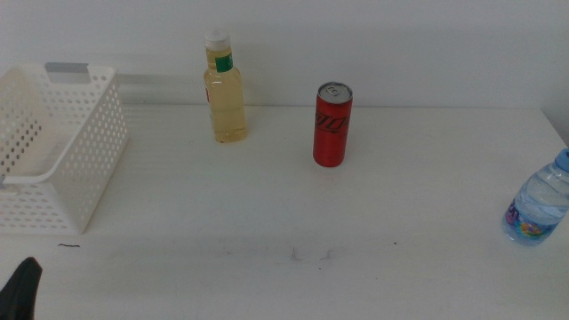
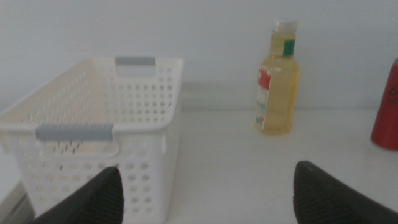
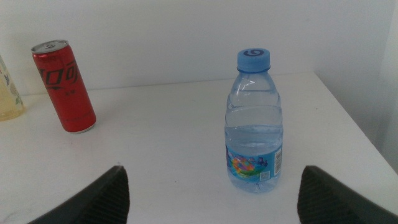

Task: Use arms to grab the bottles and put them into the dustbin to the left of the table.

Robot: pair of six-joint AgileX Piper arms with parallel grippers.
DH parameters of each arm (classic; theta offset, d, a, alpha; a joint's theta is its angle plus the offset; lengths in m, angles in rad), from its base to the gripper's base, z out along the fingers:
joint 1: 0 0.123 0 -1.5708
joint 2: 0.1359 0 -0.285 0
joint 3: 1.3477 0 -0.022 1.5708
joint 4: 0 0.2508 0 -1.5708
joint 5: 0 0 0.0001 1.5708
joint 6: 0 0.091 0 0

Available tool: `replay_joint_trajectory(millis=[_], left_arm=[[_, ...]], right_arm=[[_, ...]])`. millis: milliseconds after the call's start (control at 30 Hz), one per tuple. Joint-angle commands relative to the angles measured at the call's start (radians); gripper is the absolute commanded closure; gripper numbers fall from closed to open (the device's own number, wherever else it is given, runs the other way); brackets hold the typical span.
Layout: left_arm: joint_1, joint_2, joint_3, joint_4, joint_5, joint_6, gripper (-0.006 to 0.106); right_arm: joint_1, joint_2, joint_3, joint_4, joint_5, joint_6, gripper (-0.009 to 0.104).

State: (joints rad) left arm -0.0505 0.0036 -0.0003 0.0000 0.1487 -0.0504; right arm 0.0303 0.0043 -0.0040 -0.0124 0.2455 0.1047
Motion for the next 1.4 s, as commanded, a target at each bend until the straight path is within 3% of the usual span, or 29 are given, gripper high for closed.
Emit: replay_joint_trajectory(millis=[0,300,600,767,1133,1200,1367], left_arm=[[-0.017,0.021,0.000,0.000,-0.072,-0.003,0.007],[-0.280,0.851,0.000,0.023,-0.931,-0.003,0.007],[-0.314,1.461,-0.149,0.205,-1.319,-0.003,0.007],[-0.318,1.621,-0.304,0.224,-1.348,-0.015,0.007],[-0.321,1.776,-0.655,0.398,-1.112,-0.171,0.007],[-0.335,1.792,-0.691,0.396,-1.048,-0.243,0.007],[-0.393,1.878,-0.803,0.317,-1.000,-0.219,0.007]], right_arm=[[-0.003,-0.004,0.004,-0.008,-0.010,-0.004,0.014],[-0.003,-0.004,0.004,-0.008,-0.010,-0.004,0.014],[-0.003,-0.004,0.004,-0.008,-0.010,-0.004,0.014],[-0.003,-0.004,0.004,-0.008,-0.010,-0.004,0.014],[-0.003,-0.004,0.004,-0.008,-0.010,-0.004,0.014],[-0.003,-0.004,0.004,-0.008,-0.010,-0.004,0.014],[-0.003,-0.004,0.004,-0.008,-0.010,-0.004,0.014]])
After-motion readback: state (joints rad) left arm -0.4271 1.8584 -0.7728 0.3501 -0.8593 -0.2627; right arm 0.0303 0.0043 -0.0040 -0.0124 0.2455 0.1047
